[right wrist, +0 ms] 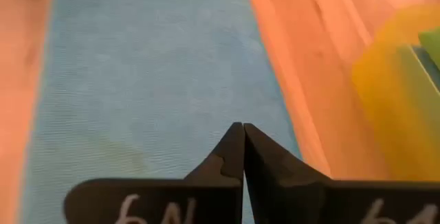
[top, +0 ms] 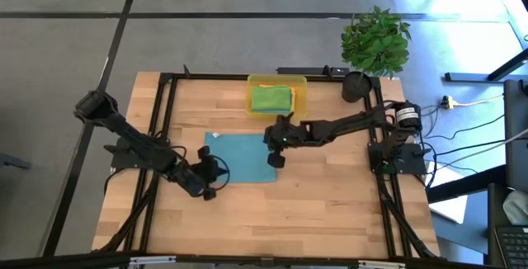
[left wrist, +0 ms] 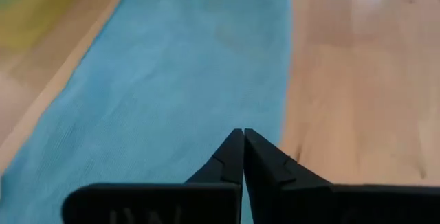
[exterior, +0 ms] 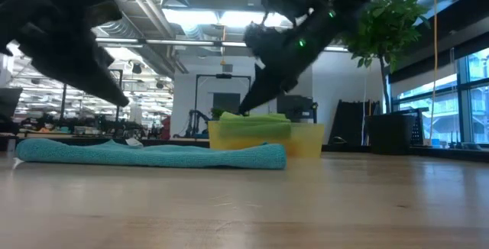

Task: Fold microfiber towels
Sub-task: Fold the blue microfiber cloth

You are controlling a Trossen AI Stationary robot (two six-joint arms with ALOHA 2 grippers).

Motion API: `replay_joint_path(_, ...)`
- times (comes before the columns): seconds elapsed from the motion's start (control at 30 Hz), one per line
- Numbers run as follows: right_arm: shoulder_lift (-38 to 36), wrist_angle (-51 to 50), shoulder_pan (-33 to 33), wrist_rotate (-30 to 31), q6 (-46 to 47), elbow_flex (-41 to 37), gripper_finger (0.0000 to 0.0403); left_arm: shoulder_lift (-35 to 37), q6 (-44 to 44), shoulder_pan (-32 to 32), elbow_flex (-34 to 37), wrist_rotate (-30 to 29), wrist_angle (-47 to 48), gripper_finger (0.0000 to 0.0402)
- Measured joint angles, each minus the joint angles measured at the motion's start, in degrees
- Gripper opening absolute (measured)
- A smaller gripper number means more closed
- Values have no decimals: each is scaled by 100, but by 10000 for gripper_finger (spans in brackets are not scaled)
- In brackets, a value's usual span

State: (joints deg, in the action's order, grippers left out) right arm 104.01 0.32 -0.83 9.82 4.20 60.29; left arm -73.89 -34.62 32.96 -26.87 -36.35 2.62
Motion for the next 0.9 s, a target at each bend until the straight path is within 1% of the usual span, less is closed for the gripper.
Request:
replay_joint_path(0.1,-5,-751,-76,-169,3,410,7,-127,137,-111,-396,290,585,2)
replay_joint_path(0.2,-4,-1273,-194,-207,1,492,4,-278,-41,-201,-464,493,914,1)
replay_joint_path(0.37,128,-1475,-391,-282,-9,509,5,-446,-416,-286,-320,671,994,0)
replay_joint_path(0.47,383,-1266,-537,-691,-135,505,3,-439,-421,-442,-313,660,915,1)
replay_joint_path(0.53,594,-1200,-633,-809,-143,505,3,-436,-351,-598,-313,694,897,1)
replay_joint_path(0.63,832,-1289,-769,-809,-66,504,2,-449,-365,-818,-316,1062,1028,0)
replay_joint_path(0.73,894,-1327,-812,-711,3,527,2,-465,-531,-1004,-317,1441,1402,0)
replay_joint_path(0.9,833,-1809,-731,-619,181,541,2,-465,-679,-1212,-317,1488,1807,1)
